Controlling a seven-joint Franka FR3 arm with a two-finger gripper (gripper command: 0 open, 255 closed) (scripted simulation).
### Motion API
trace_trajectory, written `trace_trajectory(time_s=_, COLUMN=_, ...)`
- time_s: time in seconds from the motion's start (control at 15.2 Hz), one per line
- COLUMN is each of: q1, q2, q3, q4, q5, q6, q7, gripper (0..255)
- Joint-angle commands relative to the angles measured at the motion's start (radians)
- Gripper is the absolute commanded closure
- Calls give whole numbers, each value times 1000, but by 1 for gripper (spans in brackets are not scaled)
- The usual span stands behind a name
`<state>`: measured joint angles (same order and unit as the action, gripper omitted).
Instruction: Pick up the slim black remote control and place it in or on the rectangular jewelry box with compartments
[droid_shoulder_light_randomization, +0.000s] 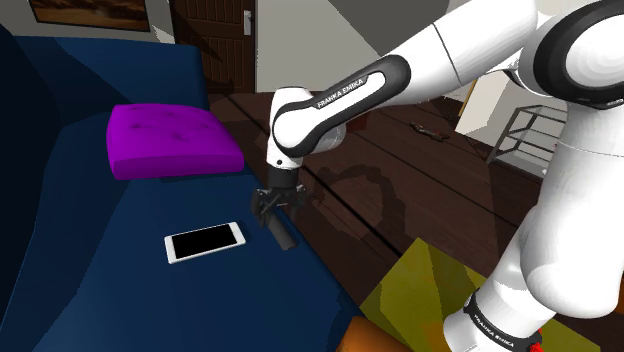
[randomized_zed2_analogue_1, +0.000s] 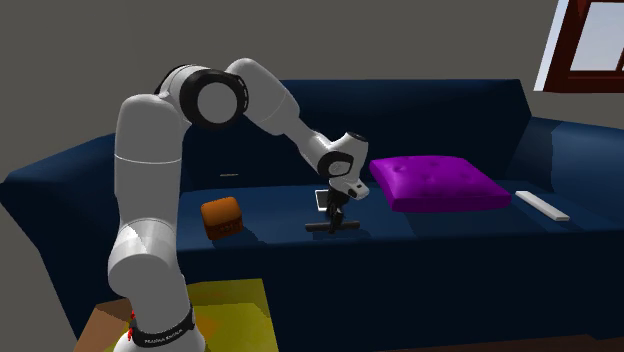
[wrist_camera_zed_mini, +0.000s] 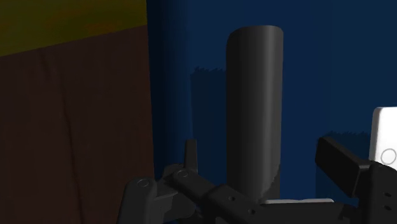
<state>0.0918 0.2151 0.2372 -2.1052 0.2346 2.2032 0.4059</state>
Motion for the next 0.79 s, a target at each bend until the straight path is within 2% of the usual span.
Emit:
trace_trajectory(time_s=0.0, q1=3, q2=7, q3=1, q4=-2, q5=0, q6=10, q7=2, gripper=0)
trace_trajectory(time_s=0.4, q1=3, q2=7, q3=1, q4=-2, q5=0, q6=10, q7=2, gripper=0)
trace_trajectory(time_s=0.46, q1=3, q2=7, q3=1, q4=-2, q5=0, q6=10, q7=2, gripper=255)
trace_trajectory(time_s=0.73, q1=2, q2=3, q3=1, q4=-4, q5=1, q6=8, q7=2, gripper=255)
